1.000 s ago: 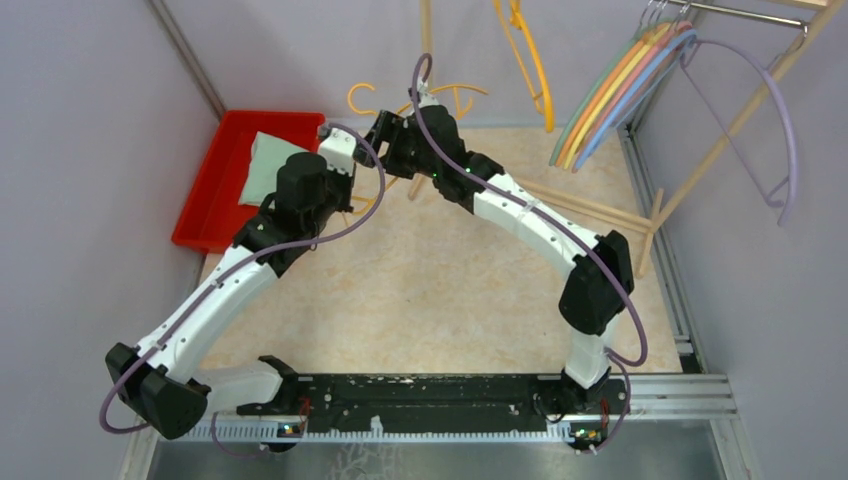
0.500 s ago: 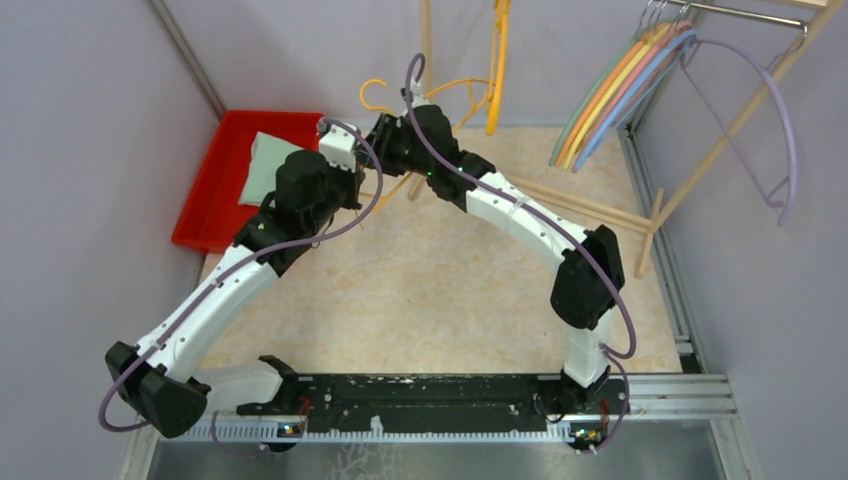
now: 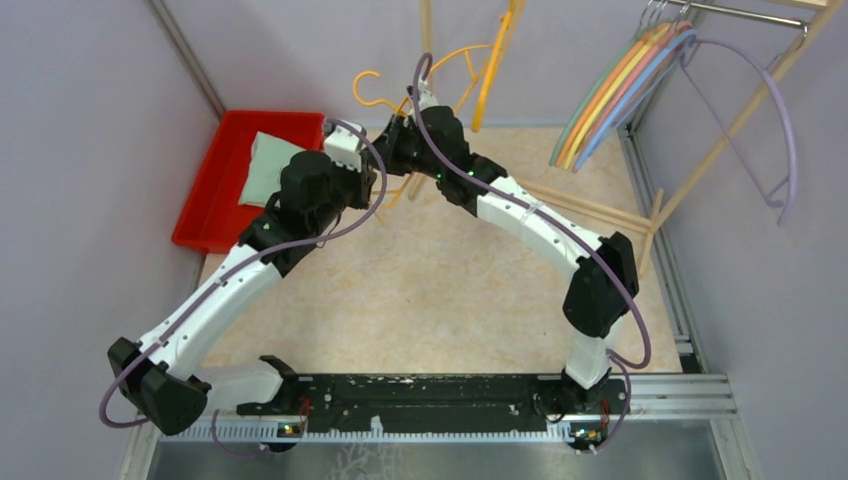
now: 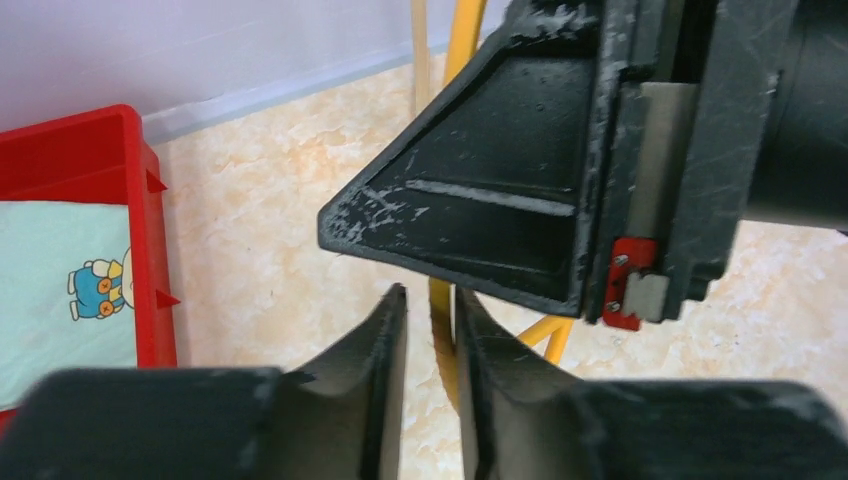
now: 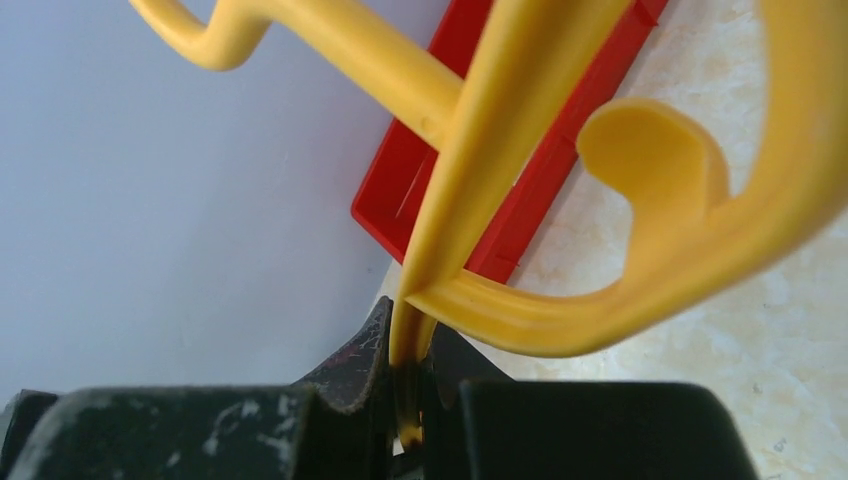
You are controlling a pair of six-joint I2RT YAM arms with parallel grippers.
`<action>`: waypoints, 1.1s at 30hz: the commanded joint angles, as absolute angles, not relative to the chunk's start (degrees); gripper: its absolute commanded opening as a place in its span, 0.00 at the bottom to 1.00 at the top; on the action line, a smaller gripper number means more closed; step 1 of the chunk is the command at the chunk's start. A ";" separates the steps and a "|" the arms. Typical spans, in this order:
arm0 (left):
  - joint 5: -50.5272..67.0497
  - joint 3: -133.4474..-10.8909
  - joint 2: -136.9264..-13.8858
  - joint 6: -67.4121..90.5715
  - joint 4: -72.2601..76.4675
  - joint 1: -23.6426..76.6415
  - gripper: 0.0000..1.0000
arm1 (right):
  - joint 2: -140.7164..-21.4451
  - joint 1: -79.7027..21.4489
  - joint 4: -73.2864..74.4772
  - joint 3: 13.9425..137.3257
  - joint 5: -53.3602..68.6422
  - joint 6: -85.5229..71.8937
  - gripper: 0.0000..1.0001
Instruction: Organize the hangers
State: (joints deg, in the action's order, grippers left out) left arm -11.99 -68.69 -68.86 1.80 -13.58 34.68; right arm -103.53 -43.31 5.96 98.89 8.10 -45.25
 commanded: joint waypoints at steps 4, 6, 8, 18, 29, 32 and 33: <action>-17.64 -67.63 -62.42 -1.15 -12.95 34.72 0.56 | -95.95 -39.00 -2.32 96.42 14.22 -45.22 0.00; -18.62 -67.13 -61.42 -1.40 -13.30 34.72 0.57 | -97.17 -37.48 -4.96 97.90 18.37 -46.53 0.00; -18.89 -66.89 -60.76 -1.42 -13.59 34.72 0.58 | -99.14 -36.51 -5.67 100.65 22.28 -46.88 0.00; -19.29 -65.60 -59.05 -1.59 -14.24 34.72 0.58 | -106.53 -36.30 -3.13 113.70 30.98 -47.86 0.00; -19.18 -65.08 -58.97 -1.26 -13.93 34.72 0.58 | -108.47 -37.05 -3.48 117.29 35.91 -46.36 0.00; -18.81 -65.25 -59.51 -1.03 -13.89 34.72 0.58 | -112.10 -36.77 -0.94 124.14 38.88 -44.15 0.00; -18.77 -65.29 -59.68 -0.96 -13.93 34.72 0.58 | -113.15 -36.49 -0.28 125.92 39.58 -43.71 0.00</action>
